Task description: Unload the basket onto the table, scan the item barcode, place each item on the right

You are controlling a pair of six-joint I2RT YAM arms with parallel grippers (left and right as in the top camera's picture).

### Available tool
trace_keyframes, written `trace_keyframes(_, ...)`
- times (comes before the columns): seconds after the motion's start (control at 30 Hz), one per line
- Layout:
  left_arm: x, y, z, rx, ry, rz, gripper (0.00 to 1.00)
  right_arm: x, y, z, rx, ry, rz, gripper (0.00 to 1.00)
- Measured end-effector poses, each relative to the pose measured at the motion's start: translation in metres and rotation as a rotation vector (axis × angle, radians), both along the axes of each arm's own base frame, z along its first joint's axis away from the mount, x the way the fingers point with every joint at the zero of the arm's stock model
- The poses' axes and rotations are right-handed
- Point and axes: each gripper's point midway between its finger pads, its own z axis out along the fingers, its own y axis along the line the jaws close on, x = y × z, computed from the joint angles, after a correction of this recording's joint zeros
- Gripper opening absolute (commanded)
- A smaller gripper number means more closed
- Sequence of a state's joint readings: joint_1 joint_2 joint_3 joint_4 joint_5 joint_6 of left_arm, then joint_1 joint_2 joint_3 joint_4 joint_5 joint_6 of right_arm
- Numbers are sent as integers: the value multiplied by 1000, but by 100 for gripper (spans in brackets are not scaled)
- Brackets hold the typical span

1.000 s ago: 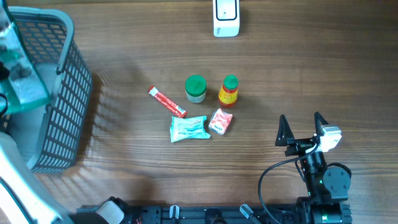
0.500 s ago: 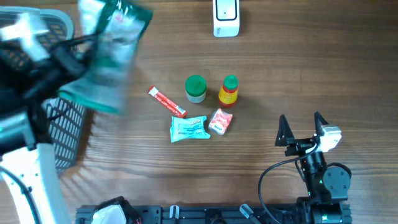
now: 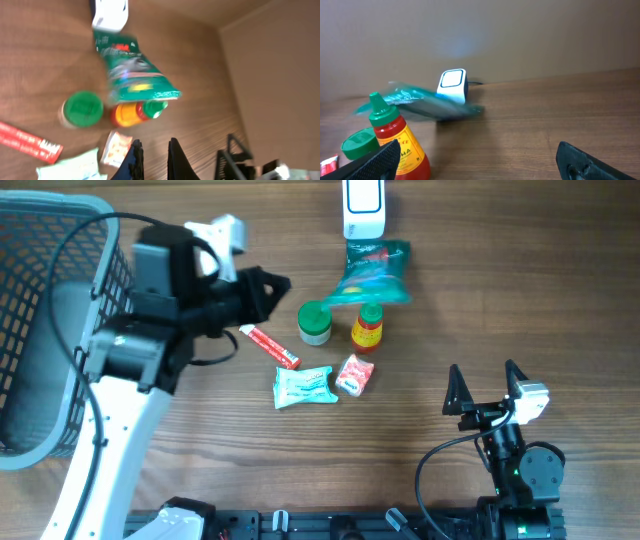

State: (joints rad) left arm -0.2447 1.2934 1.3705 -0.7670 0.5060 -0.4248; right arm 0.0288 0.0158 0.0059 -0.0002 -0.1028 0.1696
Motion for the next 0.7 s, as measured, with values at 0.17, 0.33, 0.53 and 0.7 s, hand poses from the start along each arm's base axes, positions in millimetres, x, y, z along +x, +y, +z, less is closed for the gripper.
trace_keyframes(0.17,-5,-10,-30,118,57,16,4,0,0,0,0,0,0,100)
trace_keyframes(0.33,-1,-19,-28,143,19,16,4,0,0,0,0,0,0,100)
trace_keyframes(0.53,5,-23,-21,138,-27,22,4,0,0,0,0,0,0,100)
trace_keyframes(0.7,3,-19,-27,160,-4,32,4,0,0,0,0,0,0,100)
